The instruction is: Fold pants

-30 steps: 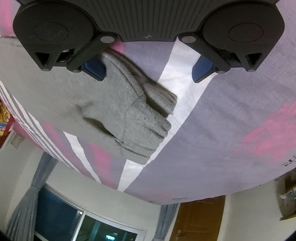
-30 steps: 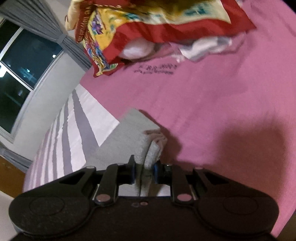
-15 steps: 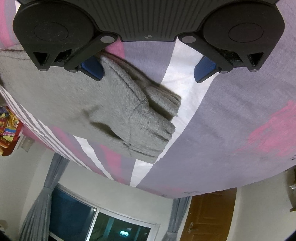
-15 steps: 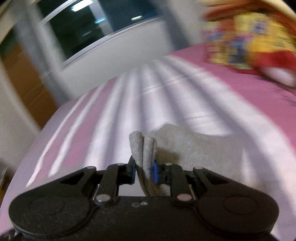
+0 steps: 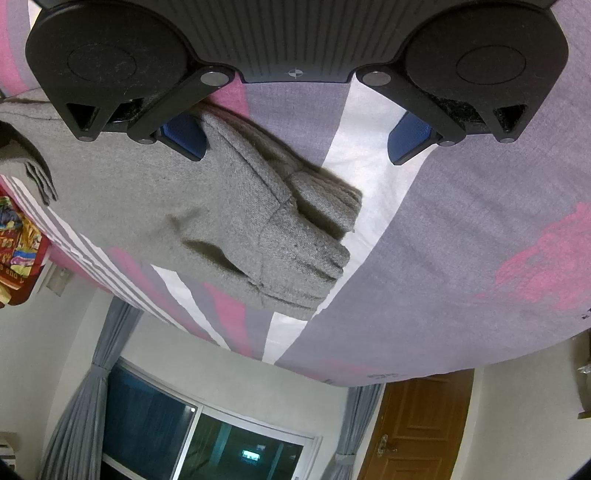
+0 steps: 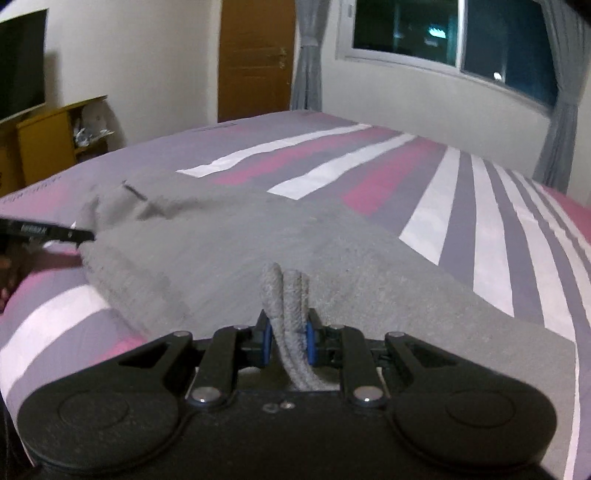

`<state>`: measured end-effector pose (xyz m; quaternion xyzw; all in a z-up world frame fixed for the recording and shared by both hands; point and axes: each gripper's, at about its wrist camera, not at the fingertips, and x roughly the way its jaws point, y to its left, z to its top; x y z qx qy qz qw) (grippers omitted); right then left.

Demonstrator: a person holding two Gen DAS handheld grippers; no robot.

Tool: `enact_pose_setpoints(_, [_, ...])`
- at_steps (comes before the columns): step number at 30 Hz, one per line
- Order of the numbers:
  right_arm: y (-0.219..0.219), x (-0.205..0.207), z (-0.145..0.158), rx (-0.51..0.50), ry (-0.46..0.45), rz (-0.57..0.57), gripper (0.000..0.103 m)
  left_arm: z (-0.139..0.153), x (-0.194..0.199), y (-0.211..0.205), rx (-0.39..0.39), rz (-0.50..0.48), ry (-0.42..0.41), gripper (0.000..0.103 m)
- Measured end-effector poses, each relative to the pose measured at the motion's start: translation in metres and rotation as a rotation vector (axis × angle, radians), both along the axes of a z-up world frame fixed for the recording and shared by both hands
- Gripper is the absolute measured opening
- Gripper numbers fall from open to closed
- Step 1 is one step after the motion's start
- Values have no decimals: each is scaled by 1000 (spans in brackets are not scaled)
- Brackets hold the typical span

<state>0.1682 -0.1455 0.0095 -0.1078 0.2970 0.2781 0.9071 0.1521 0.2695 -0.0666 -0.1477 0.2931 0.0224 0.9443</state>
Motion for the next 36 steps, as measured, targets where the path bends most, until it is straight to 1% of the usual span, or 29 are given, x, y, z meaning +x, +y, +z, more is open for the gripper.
enact_pose_setpoints(5, [3,0,-1,-8,7,-7,17,1,-1,0,0,0,3,103])
enact_pose_setpoints(8, [14,-7,-4,-16,-1,-13,18,1,-1,0,2,-1,4,103])
enact_pose_setpoints(11, [15,-10,-3,-18,-12,5,18,2,-1,0,4,-1,4,103])
enact_pose_setpoints(17, [21,-19,-6,-98,-61,62,18,2,-1,-1,4,-1,3,103])
enact_pose_setpoints(36, [23,-17,-12,-100,-41,71,19,1,-4,-2,0,-6,-11,103])
